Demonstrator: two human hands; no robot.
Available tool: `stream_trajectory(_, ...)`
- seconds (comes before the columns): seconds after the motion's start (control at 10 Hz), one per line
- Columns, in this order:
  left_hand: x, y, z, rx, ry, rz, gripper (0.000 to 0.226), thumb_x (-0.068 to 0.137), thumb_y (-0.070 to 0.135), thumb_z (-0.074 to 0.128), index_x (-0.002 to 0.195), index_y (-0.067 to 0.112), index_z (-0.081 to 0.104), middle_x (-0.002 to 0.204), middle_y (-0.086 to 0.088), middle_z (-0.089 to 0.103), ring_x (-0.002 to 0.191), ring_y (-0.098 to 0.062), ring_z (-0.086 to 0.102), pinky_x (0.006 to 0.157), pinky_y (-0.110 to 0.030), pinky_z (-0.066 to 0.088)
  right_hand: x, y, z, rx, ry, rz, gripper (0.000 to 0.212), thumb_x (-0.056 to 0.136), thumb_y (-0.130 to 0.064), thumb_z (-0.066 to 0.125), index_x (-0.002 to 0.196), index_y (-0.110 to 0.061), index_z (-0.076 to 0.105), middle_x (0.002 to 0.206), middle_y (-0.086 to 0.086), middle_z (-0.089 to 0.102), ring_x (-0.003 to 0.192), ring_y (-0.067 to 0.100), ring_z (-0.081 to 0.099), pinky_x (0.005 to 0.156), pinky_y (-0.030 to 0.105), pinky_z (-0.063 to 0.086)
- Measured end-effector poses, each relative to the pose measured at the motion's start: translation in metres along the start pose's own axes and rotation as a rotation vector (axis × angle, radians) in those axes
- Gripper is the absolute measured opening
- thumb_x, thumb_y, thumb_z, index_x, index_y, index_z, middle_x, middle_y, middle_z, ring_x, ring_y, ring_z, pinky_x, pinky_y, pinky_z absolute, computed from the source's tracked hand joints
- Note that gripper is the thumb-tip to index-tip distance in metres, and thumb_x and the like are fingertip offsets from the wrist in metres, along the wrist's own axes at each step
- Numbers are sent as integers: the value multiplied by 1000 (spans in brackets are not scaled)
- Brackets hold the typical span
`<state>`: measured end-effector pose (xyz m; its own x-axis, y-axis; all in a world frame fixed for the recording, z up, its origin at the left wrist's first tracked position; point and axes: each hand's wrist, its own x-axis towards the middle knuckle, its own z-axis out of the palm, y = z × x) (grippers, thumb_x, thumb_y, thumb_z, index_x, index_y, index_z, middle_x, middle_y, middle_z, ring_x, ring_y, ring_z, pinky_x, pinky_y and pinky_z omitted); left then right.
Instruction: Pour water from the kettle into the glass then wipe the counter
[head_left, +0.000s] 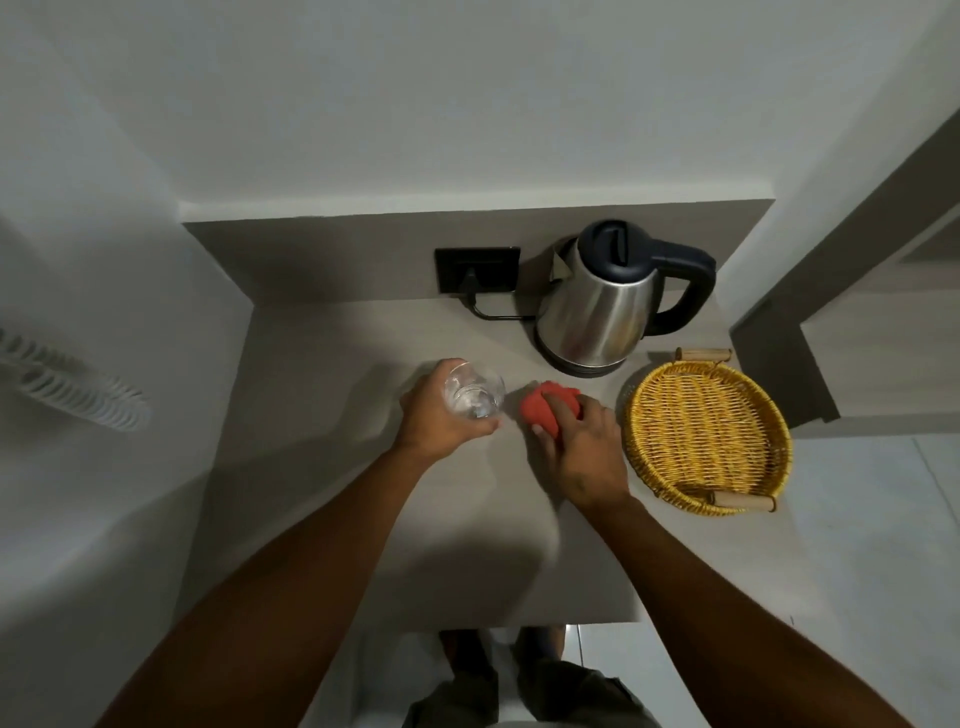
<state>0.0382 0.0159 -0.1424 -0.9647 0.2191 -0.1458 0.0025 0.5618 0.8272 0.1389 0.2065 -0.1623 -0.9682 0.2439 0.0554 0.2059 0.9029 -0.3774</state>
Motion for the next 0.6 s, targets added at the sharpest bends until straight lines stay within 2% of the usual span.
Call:
stream_trajectory(0.1, 3, -1, 7, -23, -5, 14, 86, 46, 33, 98, 121, 27, 56, 117, 1, 67, 106, -20, 65, 91, -39, 58, -1, 23, -26, 9, 164, 148, 54, 95, -53, 48, 141, -29, 37, 137, 17, 44, 117, 35, 42, 93, 51, 43)
stream_trajectory(0.2, -2, -12, 10, -24, -14, -3, 91, 46, 24, 100, 125, 25, 55, 119, 3, 68, 106, -15, 65, 89, -32, 55, 8, 51, -45, -7, 250, 389, 55, 94, -53, 50, 141, -28, 36, 141, 17, 40, 124, 39, 37, 99, 58, 35)
stream_trajectory(0.3, -12, -31, 11, 20, -42, -30, 93, 48, 19, 100, 129, 21, 54, 115, 5, 66, 104, -16, 62, 84, -24, 48, 22, 79, -49, 8, 175, 588, 53, 94, -50, 48, 140, -27, 37, 141, 18, 39, 126, 42, 33, 103, 61, 29)
stream_trajectory(0.4, -19, -40, 14, 56, -56, -37, 91, 49, 22, 100, 129, 20, 54, 111, 8, 62, 104, -14, 60, 79, -9, 37, 23, 90, -35, 41, 11, 670, 56, 95, -49, 45, 144, -26, 32, 145, 20, 35, 131, 46, 28, 105, 63, 23)
stream_trajectory(0.5, -16, -40, 14, 57, -47, -17, 94, 49, 24, 100, 130, 21, 52, 113, 9, 61, 107, -15, 60, 81, -8, 36, 26, 93, -29, 62, -35, 677, 59, 95, -53, 40, 146, -27, 26, 148, 21, 31, 134, 47, 23, 106, 64, 21)
stream_trajectory(0.6, -20, -35, 9, -13, -97, 27, 116, 45, 33, 100, 142, 34, 37, 126, 12, 56, 113, -6, 55, 89, -11, 39, 26, 83, -38, 42, 37, 617, 65, 94, -64, 26, 147, -27, 23, 154, 19, 24, 140, 45, 15, 109, 65, 9)
